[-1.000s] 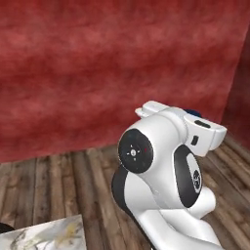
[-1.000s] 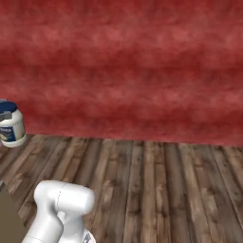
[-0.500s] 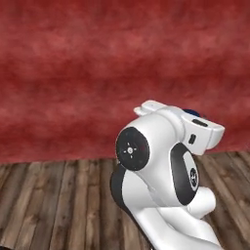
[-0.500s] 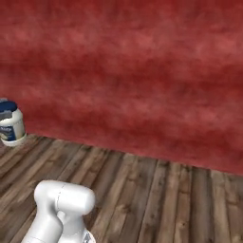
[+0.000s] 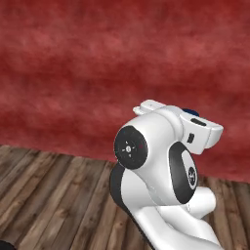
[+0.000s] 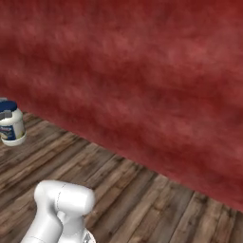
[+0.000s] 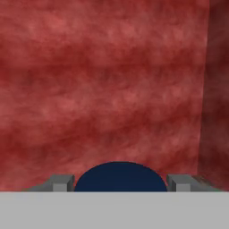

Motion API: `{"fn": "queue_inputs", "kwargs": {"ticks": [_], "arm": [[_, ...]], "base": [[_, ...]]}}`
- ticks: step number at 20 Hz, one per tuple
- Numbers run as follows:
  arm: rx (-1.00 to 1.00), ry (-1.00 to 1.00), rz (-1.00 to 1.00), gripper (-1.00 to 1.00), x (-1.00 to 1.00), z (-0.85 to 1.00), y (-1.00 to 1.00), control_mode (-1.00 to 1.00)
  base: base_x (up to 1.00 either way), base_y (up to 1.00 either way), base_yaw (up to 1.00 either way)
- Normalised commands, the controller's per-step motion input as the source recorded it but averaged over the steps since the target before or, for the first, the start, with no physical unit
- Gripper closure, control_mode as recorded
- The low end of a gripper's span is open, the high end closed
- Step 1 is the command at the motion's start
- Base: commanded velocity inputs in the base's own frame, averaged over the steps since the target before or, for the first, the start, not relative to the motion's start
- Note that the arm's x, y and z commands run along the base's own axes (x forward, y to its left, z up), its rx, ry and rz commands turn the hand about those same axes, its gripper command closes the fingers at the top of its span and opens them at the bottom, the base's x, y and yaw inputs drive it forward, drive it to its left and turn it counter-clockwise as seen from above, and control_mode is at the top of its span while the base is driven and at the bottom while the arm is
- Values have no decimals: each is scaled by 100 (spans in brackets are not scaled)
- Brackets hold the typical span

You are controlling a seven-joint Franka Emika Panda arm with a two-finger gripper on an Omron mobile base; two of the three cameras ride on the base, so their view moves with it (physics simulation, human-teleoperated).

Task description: Move the ketchup and mayonnaise from the cabinet to the dining counter.

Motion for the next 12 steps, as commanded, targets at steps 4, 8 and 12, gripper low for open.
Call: {"fn": "queue_inputs", "kwargs": {"ticks": [4, 8, 12], "arm": [[0, 0, 0, 100, 0, 0, 0, 100], [0, 0, 0, 100, 0, 0, 0, 100], [0, 0, 0, 100, 0, 0, 0, 100]], "base": [[68, -6, 54], [62, -6, 59], [55, -6, 64]]}}
